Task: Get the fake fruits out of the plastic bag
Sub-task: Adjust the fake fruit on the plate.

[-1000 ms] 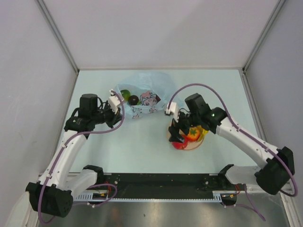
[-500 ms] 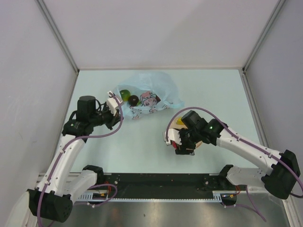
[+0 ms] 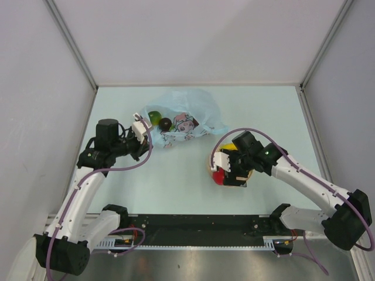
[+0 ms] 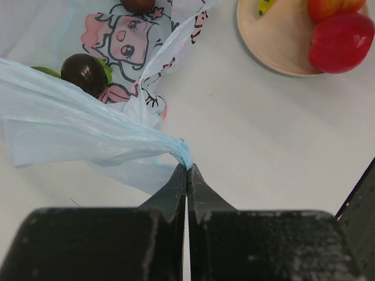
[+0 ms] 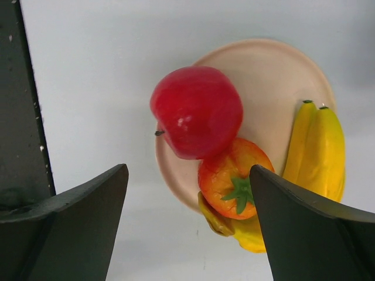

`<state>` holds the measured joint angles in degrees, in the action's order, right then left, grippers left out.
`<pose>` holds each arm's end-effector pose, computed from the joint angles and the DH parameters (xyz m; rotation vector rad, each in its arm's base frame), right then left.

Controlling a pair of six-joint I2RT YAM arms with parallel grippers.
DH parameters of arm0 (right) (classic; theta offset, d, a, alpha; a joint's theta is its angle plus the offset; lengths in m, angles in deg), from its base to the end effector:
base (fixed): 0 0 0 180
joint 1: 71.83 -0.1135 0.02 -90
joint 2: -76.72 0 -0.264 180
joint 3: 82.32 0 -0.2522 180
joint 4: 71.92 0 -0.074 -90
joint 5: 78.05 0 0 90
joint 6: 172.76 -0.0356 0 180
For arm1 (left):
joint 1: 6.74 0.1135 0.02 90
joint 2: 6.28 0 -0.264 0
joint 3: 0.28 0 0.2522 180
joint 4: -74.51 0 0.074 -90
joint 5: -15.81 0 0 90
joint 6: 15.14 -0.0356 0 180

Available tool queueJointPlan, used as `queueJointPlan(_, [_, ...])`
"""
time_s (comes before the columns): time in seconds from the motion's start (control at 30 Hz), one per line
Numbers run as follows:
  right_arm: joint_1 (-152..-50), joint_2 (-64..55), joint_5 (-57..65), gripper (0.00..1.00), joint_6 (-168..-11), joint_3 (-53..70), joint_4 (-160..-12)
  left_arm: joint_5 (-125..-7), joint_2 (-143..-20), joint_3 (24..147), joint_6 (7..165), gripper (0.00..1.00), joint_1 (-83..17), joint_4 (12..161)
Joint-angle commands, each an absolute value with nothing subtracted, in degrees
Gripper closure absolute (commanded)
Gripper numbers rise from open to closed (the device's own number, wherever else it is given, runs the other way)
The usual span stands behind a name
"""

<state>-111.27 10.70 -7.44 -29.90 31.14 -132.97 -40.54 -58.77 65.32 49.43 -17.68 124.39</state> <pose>0.1607 0.1475 0.2633 -1.9346 1.6982 0.3573 0.1807 -0.0550 0.3181 0.9615 1.9033 -0.4992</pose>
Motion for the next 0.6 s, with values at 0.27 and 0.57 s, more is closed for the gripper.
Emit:
queueJointPlan(0.27, [-113.05, 8.43, -7.30, 0.13, -25.90, 30.57, -128.40, -39.03, -59.62, 65.43, 50.69, 1.00, -17.82, 121.85])
queueJointPlan(0.57, [-114.89, 1.84, -8.88, 0.15, -17.55, 30.74, -127.79, -40.18, -60.68, 64.90, 49.72, 1.00, -17.29, 121.93])
